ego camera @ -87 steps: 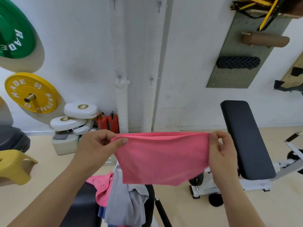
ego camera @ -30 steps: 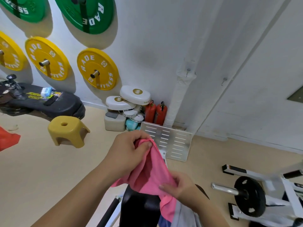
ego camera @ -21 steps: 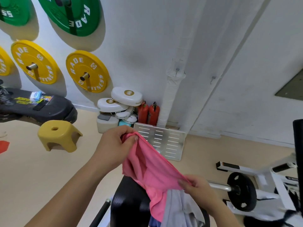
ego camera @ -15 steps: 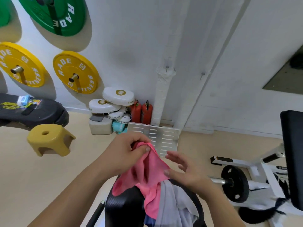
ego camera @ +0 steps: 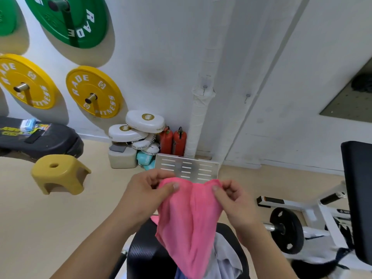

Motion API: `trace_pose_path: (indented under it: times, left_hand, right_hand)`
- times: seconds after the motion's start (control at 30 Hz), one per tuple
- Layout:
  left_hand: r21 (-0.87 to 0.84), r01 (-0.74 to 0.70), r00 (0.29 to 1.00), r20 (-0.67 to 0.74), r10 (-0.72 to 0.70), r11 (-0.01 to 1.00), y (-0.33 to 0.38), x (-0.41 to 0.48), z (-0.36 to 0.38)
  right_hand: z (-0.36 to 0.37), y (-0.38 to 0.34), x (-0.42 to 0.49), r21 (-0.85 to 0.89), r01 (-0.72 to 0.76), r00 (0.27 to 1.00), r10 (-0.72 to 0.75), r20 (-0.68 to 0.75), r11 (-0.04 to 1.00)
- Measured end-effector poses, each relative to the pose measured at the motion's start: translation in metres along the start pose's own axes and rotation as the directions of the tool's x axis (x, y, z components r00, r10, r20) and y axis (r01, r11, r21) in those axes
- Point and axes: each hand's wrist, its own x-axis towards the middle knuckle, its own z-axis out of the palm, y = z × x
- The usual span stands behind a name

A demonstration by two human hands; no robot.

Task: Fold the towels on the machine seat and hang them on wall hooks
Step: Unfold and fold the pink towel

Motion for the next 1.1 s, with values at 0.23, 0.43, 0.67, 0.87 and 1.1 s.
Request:
trace_pose_path:
  times: [0.23, 0.43, 0.67, 0.87, 1.1]
  left_hand:
    - [-0.112, 0.077, 0.963, -0.25, -0.103, 0.991, -0.028, 0.015, -0.025]
    - [-0.084, 0.083, 0.979, -0.177, -0.097, 0.993, -0.025, 0.011, 0.005]
    - [-0.294, 0.167, 0.978, -0.07, -0.195, 0.941, -0.016, -0.015, 0.052]
    - [-0.433, 0.155, 0.987, 0.043, -0.152, 0.888, -0.014, -0.029, 0.058]
    - [-0.358, 0.097, 0.991, -0.054, -0.124, 0.929, -0.012, -0.033, 0.053]
  right_hand:
    - [-0.054, 0.023, 0.013, 0.069, -0.179, 0.924, 0.192, -0.33, 0.981]
    - [-0.033, 0.012, 0.004, 0.227, -0.283, 0.956, 0.293, -0.011, 0.932]
    - [0.026, 0.001, -0.015, 0.255, -0.093, 0.986, 0.124, -0.108, 0.962]
    - [0.026, 0.005, -0.02, 0.129, -0.016, 1.0, 0.019, -0.019, 0.991]
    - [0.024, 0.004, -0.025, 0.134, -0.032, 0.997, 0.042, -0.07, 0.991]
